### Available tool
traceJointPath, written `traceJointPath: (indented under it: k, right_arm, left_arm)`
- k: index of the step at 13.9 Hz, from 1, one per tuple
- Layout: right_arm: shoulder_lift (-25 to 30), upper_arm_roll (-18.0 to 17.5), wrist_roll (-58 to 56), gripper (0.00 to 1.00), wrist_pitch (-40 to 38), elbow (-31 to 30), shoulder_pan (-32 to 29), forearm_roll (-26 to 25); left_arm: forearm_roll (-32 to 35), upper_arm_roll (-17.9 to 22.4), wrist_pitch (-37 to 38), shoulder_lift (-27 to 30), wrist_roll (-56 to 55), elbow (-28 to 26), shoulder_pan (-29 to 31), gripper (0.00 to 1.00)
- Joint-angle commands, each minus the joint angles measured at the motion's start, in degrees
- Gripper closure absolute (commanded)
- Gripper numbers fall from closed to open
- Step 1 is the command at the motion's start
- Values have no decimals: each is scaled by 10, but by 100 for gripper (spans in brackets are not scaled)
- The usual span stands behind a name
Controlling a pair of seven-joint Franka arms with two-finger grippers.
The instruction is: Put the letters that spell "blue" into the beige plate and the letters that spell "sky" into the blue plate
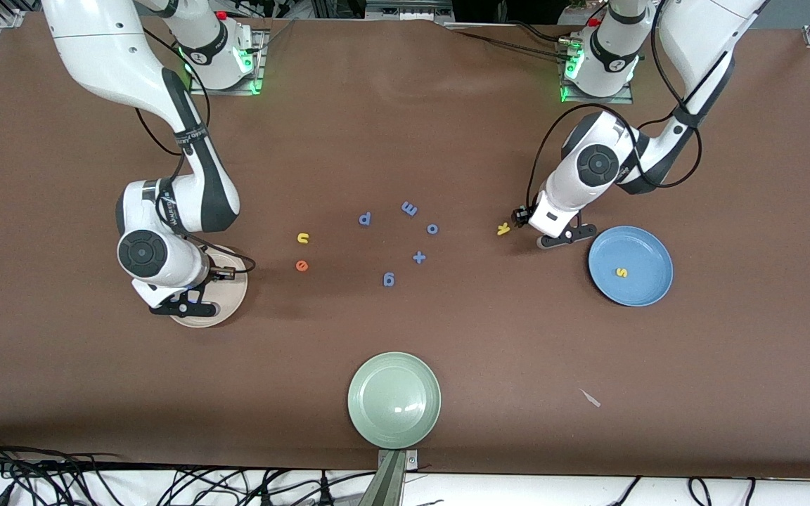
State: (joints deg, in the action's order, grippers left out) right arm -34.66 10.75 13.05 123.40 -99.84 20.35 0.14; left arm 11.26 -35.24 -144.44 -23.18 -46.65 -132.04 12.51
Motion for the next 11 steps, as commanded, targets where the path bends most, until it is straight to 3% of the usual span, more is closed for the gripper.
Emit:
traceJointPath:
  k: [1, 6, 9, 11]
  right_arm:
    - [17, 1, -9, 65, 6, -18, -2, 25]
    - [22, -5, 5, 55, -1, -11, 0, 42]
    - [24, -6, 12, 30, -1, -8, 1, 47]
    - [25, -6, 18, 28, -2, -6, 3, 47]
  left_arm:
    - [24, -1, -8, 7, -7, -12, -6, 39]
    - [54, -1, -8, -16, -3, -12, -6, 43]
    - [54, -2, -8, -17, -4, -12, -6, 44]
    - [54, -3, -7, -17, -5, -12, -7, 51]
